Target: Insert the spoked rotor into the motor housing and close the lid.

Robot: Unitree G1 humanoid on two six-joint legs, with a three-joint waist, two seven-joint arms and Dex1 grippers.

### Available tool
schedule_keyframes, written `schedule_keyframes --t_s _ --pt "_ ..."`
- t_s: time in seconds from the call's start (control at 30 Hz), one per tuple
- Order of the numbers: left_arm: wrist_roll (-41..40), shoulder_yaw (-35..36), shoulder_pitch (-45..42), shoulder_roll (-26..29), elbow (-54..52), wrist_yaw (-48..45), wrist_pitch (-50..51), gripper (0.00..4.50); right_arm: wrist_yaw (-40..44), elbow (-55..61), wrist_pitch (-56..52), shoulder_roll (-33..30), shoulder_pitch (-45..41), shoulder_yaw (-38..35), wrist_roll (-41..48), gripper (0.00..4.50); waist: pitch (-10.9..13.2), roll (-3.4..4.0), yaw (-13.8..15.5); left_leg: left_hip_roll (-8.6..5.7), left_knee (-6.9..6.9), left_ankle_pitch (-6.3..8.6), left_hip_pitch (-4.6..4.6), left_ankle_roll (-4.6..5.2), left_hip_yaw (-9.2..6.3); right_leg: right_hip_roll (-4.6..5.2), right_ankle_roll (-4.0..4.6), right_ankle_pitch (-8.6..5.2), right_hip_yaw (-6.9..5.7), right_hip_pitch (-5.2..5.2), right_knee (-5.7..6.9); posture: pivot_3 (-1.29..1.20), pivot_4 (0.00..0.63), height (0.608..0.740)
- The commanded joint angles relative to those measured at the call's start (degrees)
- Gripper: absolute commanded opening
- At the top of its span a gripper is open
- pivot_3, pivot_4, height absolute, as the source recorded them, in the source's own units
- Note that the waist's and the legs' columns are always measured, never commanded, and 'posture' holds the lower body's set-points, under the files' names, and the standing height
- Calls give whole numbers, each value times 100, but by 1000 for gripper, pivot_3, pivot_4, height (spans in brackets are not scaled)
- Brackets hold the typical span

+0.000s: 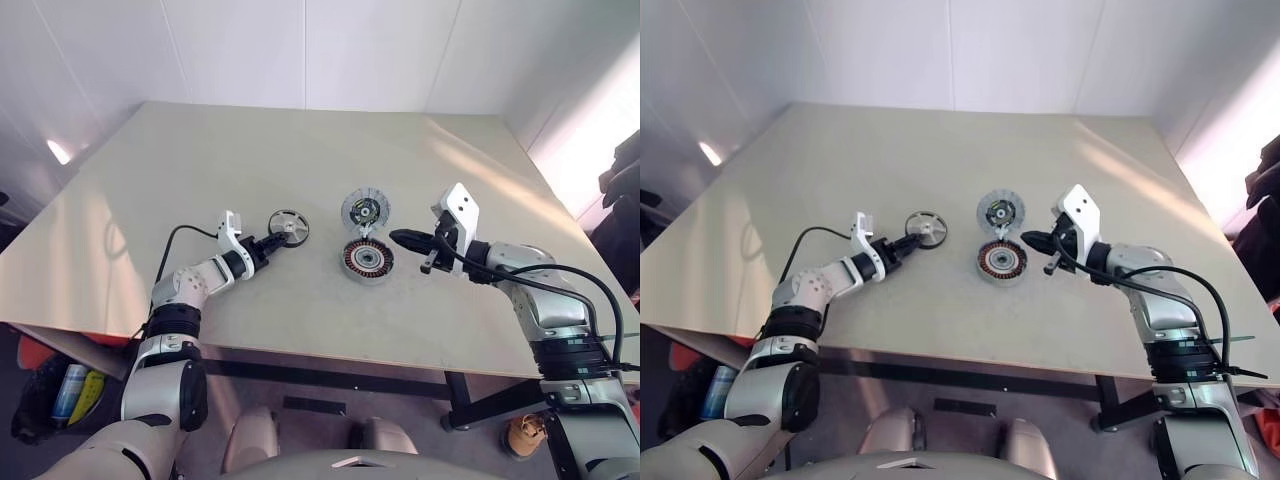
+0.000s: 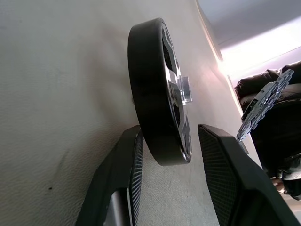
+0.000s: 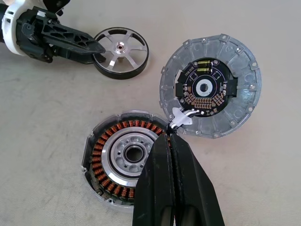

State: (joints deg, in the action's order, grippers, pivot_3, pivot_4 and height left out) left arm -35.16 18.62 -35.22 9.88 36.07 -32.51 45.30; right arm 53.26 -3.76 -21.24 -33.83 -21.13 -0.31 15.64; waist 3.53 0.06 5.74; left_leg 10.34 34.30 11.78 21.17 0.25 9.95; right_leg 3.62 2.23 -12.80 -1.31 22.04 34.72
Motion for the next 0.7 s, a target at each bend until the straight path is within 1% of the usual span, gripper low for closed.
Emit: schedule_keyframes --t_s 0.03,0.07,0.13,0.3,0.43,0.53,0.7 --pt "-41 79 -74 5 -16 -15 -109 1566 -45 62 124 20 -131 -37 21 0 0 0 -1 0 0 0 0 0 0 0 0 0 0 0 0 0 0 740" --pt "-41 84 -76 5 -6 -10 -116 1369 -49 60 125 20 -132 -37 21 0 0 0 -2 0 -1 0 0 0 0 0 0 0 0 0 0 0 0 740" --pt "-41 85 -78 6 13 -18 -134 763 -57 46 134 22 -139 -37 21 0 0 -1 -1 0 -1 0 0 0 0 0 0 0 0 0 0 0 0 740" --pt "-70 98 -52 6 -18 -36 -147 763 -66 22 145 21 -154 -36 17 0 0 0 -9 1 -1 -5 -7 -3 2 0 0 0 0 -3 3 0 0 740" --pt "-235 134 66 31 -283 -138 53 763 -52 -15 144 -20 -160 -55 0 0 1 0 -14 1 -1 -5 -6 -3 2 0 0 0 0 -3 2 0 0 740" --pt "-602 224 199 80 -680 -285 568 763 -35 -61 158 -79 -148 -83 -25 0 1 0 -22 1 -7 -4 -4 -2 2 -1 1 0 1 2 1 0 0 740" --pt "-1319 614 422 199 -1321 -281 1276 763 -25 -312 224 -313 -104 -157 -148 0 2 1 -20 1 -10 -4 9 -1 3 -1 5 -3 0 15 1 0 0 740"
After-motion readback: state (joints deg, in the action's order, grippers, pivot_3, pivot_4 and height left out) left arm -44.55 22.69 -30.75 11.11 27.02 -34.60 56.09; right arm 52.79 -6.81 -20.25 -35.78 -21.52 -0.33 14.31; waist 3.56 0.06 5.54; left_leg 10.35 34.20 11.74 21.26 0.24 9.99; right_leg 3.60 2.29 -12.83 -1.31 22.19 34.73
